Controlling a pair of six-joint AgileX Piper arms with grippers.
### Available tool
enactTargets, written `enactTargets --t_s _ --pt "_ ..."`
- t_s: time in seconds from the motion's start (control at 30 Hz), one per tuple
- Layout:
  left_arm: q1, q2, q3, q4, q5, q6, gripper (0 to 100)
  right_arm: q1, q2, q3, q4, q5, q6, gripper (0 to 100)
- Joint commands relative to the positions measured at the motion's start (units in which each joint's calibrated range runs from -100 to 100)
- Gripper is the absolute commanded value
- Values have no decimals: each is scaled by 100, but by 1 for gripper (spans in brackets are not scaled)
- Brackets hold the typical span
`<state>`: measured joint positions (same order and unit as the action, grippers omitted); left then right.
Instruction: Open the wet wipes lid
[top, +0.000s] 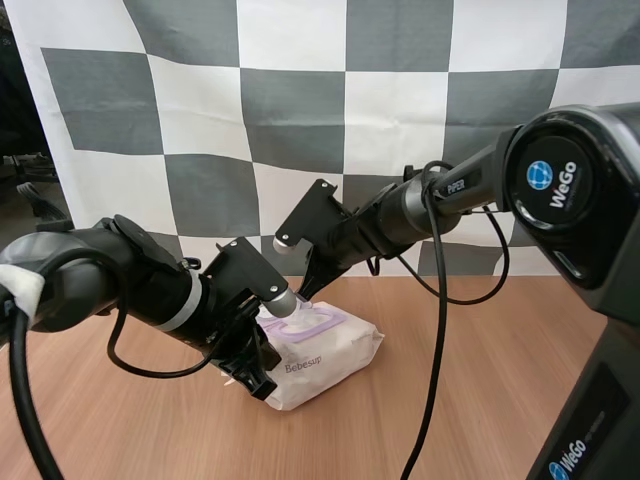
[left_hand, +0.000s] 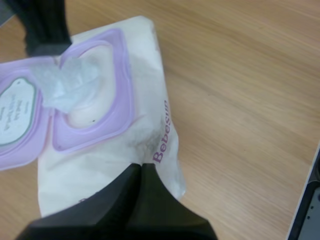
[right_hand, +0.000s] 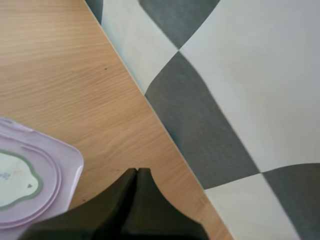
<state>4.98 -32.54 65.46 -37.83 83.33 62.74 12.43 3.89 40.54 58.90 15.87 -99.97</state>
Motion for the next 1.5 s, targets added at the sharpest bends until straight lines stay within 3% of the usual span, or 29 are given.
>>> enactTargets --t_s 0.0,0.07,0.23,0.37,0.43,0.47,0.5,0.57,0.6,0.7,0.83,1.0,1.2,1.33,1.47 --pt "2 -7 -4 76 -414 -75 0 -52 -325 76 -896 541 -3 0" --pt "2 -7 -4 100 -612 -75 0 -117 -744 201 -1714 868 39 0" --pt "2 -7 -4 100 -1049 -189 0 -378 -1871 299 -3966 2784 2597 0" --pt "2 -7 -17 208 -1252 -288 3 -507 -2816 299 -4735 4196 3485 0" --pt "2 -13 -32 283 -1250 -302 11 -534 -3195 302 -4795 4403 3710 0" --pt "2 -43 -32 349 -1250 -361 22 -533 -3620 302 -4915 4563 3931 0" --pt "2 -95 -32 387 -1250 -411 32 -533 -3835 302 -4977 4635 4074 7" --pt "2 -255 -32 431 -1206 -515 54 -533 -4283 302 -4975 4820 4368 37" --pt "2 -362 -32 441 -1223 -624 67 -533 -4499 314 -4975 4844 4529 57" --pt "2 -806 -32 504 -1223 -837 93 -533 -4986 314 -5055 4896 4935 86" --pt "2 -1697 -63 740 -1239 -973 97 -533 -5774 314 -5613 5006 5621 69" --pt "2 -3064 -389 1044 -1239 -1626 97 -533 -6729 314 -5735 5697 5873 75" --pt "2 -4555 -781 1184 -1239 -2799 97 -555 -7551 314 -6072 6993 6407 68" --pt "2 -5412 -817 1184 -1150 -3764 97 -829 -8120 314 -6089 7558 6420 58" --pt "2 -6149 -817 1335 -1091 -4660 97 -1232 -8902 314 -5558 7650 6340 51"
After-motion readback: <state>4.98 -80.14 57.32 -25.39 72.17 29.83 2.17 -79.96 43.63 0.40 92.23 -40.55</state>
